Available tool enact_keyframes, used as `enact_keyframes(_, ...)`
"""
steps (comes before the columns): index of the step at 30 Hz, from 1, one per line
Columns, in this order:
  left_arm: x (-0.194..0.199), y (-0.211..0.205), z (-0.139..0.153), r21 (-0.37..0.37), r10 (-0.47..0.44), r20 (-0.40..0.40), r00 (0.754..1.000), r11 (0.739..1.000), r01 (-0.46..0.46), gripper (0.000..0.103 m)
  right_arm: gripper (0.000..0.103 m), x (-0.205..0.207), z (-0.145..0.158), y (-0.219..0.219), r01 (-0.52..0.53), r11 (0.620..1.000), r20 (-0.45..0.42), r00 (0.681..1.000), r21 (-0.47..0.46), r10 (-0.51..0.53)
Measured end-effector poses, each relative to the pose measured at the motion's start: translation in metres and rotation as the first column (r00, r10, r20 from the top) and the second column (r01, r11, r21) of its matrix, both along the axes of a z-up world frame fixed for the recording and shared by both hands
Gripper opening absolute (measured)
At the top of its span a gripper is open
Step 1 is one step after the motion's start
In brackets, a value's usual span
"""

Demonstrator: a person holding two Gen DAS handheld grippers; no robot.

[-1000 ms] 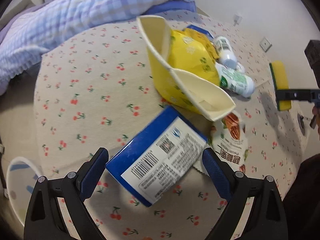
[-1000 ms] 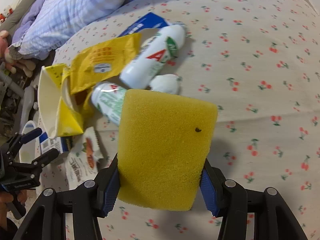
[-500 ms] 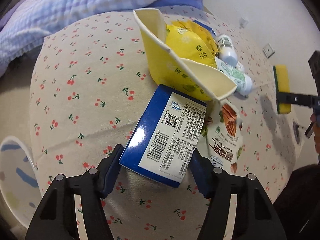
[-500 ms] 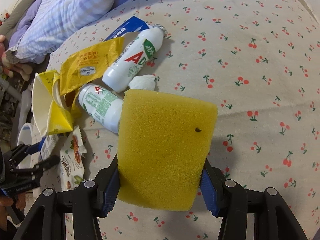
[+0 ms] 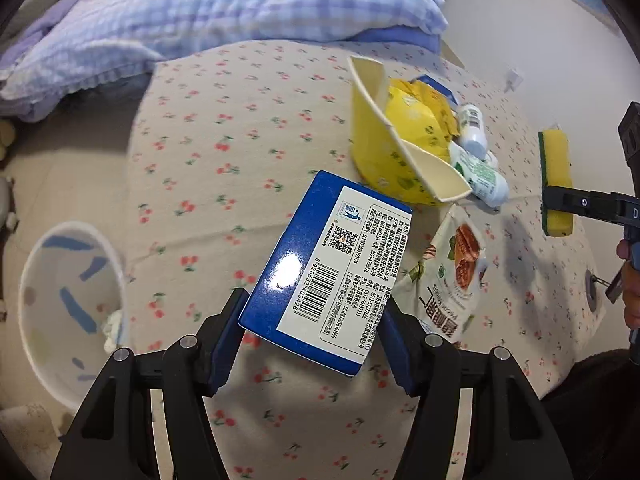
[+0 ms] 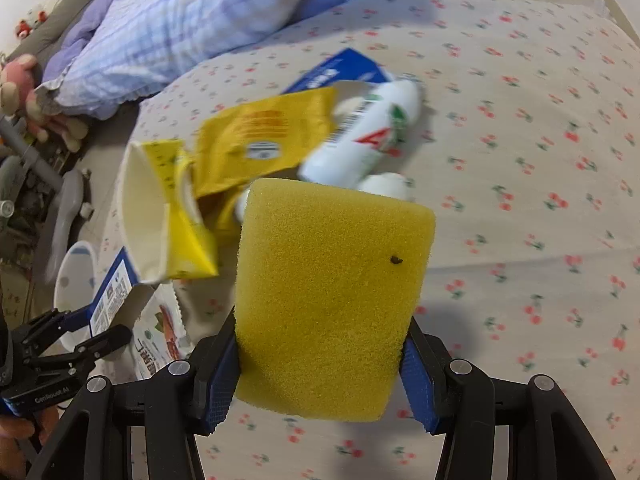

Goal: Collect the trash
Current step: 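Carry the blue box to the wastebasket and open the left gripper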

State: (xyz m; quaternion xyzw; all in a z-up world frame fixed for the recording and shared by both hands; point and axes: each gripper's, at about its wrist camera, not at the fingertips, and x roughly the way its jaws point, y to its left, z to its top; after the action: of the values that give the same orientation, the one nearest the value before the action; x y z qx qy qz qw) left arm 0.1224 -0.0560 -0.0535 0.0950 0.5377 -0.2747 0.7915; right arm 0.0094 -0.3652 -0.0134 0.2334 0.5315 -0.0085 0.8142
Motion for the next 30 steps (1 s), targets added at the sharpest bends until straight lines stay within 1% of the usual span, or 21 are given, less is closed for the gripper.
enact_keyframes(2, -0.002, 0.005, 0.003, -0.002, 0.018, 0.019, 1.000, 1.000, -0.018, 0.066, 0.061, 0.006, 0.002, 0.011, -0.016, 1.000, 0.008, 1.000, -0.001, 0.016)
enact_keyframes(4, -0.002, 0.010, 0.002, 0.014, 0.026, 0.025, 0.999, 1.000, -0.026, 0.067, 0.061, 0.011, 0.004, 0.021, -0.033, 0.999, 0.013, 0.999, -0.003, 0.033)
enact_keyframes(7, 0.001, 0.016, -0.016, 0.089, 0.044, -0.030, 0.999, 0.995, -0.041, 0.067, 0.061, 0.016, 0.004, 0.035, -0.053, 0.999, 0.014, 0.998, -0.002, 0.053)
enact_keyframes(9, 0.002, 0.022, -0.027, 0.106, 0.055, -0.076, 0.996, 0.993, -0.047, 0.067, 0.061, 0.019, 0.003, 0.043, -0.064, 0.998, 0.012, 0.998, -0.001, 0.064)
enact_keyframes(13, 0.004, 0.035, -0.033, 0.081, 0.082, -0.118, 0.990, 0.994, -0.073, 0.067, 0.061, 0.023, -0.001, 0.055, -0.081, 0.997, 0.003, 0.997, 0.002, 0.081)
enact_keyframes(15, 0.007, 0.043, -0.035, 0.056, 0.115, -0.168, 0.979, 0.993, -0.107, 0.067, 0.061, 0.024, -0.002, 0.059, -0.087, 0.996, 0.000, 0.996, 0.000, 0.087)
enact_keyframes(17, 0.011, 0.047, -0.035, 0.033, 0.134, -0.193, 0.972, 0.991, -0.130, 0.067, 0.061, 0.025, -0.002, 0.062, -0.092, 0.996, -0.002, 0.996, -0.004, 0.092)
enact_keyframes(19, 0.011, 0.050, -0.030, 0.014, 0.138, -0.192, 0.972, 0.990, -0.138, 0.067, 0.061, 0.026, -0.003, 0.064, -0.095, 0.995, -0.004, 0.995, -0.006, 0.095)
enact_keyframes(22, 0.015, 0.047, -0.029, 0.010, 0.143, -0.189, 0.971, 0.990, -0.143, 0.067, 0.061, 0.027, -0.004, 0.064, -0.097, 0.995, -0.006, 0.995, -0.005, 0.097)
enact_keyframes(26, 0.018, 0.045, -0.028, -0.017, 0.137, -0.209, 0.968, 0.989, -0.144, 0.067, 0.061, 0.027, -0.004, 0.066, -0.102, 0.995, -0.008, 0.995, -0.008, 0.102)
enact_keyframes(30, 0.019, 0.041, -0.025, -0.002, 0.137, -0.206, 0.969, 0.990, -0.141, 0.067, 0.061, 0.028, -0.006, 0.068, -0.108, 0.994, -0.011, 0.994, -0.007, 0.108)
